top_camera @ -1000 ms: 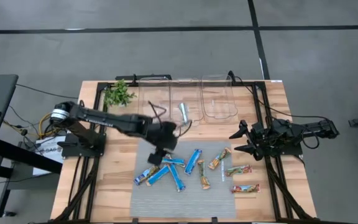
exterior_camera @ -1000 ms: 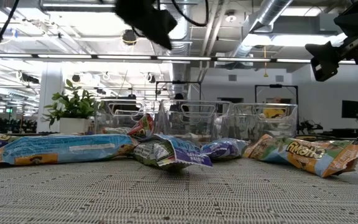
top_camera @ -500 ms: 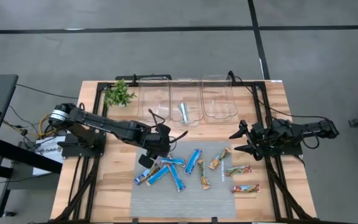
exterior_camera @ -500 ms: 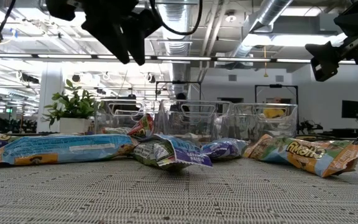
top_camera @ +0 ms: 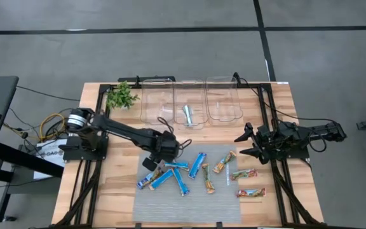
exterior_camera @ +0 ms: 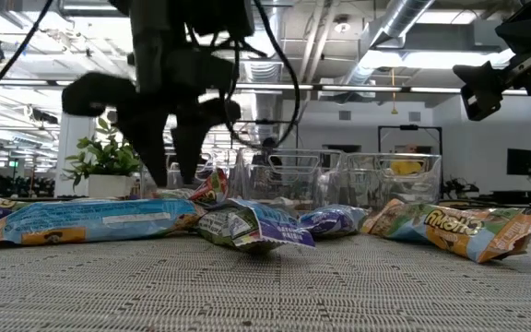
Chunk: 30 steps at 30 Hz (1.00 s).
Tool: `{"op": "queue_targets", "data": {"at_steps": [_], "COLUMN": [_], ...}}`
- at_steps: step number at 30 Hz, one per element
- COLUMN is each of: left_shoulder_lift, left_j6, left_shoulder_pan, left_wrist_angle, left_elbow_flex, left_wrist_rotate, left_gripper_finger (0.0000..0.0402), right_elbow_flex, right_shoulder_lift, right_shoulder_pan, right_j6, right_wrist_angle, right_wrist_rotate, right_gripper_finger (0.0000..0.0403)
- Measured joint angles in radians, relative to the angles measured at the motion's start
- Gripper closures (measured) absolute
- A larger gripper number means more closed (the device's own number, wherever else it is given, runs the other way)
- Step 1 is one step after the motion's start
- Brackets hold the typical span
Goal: Pick and place Granola Bars by type
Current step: Put the red granola bar into the left transparent bin
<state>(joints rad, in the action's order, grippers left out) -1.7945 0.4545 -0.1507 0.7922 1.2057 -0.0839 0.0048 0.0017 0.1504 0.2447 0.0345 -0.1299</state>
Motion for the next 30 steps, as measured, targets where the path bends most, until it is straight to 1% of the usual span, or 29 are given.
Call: {"op": "queue_targets", "data": {"at_steps": [5, 8, 10, 14, 17, 24, 27, 30], "left_shoulder_lift": [-0.073, -0.106, -0.115, -0.117, -0.117, -0.117, -0.117, -0.117], "left_j6": [0.006, 0.006, 0.003, -0.005, -0.011, -0.078, -0.109, -0.146], "left_shoulder_pan": [0.003, 0.003, 0.003, 0.003, 0.003, 0.002, 0.002, 0.003], "left_wrist_angle": [-0.049, -0.089, -0.113, -0.133, -0.133, -0.134, -0.124, -0.114], "left_elbow_flex": [0.000, 0.000, 0.000, 0.000, 0.000, 0.001, 0.010, 0.038], "left_wrist_rotate": [-0.012, -0.060, -0.081, -0.086, -0.085, -0.086, -0.085, -0.085], "left_gripper_finger": [0.0242, 0.0242, 0.0242, 0.0248, 0.0274, 0.0366, 0.0379, 0.0367], "right_elbow_flex": [0.000, 0.000, 0.000, 0.000, 0.000, 0.000, 0.000, 0.000], "right_shoulder_lift": [0.000, 0.000, 0.000, 0.000, 0.000, 0.000, 0.000, 0.000], "right_shoulder_pan": [0.000, 0.000, 0.000, 0.000, 0.000, 0.000, 0.000, 0.000], "right_j6": [0.000, 0.000, 0.000, 0.000, 0.000, 0.000, 0.000, 0.000], "right_wrist_angle": [0.000, 0.000, 0.000, 0.000, 0.000, 0.000, 0.000, 0.000], "right_wrist_rotate": [0.000, 0.000, 0.000, 0.000, 0.000, 0.000, 0.000, 0.000], "right_gripper_finger": [0.0143, 0.0143, 0.0143, 0.0143, 0.0143, 0.0143, 0.0143, 0.0143]}}
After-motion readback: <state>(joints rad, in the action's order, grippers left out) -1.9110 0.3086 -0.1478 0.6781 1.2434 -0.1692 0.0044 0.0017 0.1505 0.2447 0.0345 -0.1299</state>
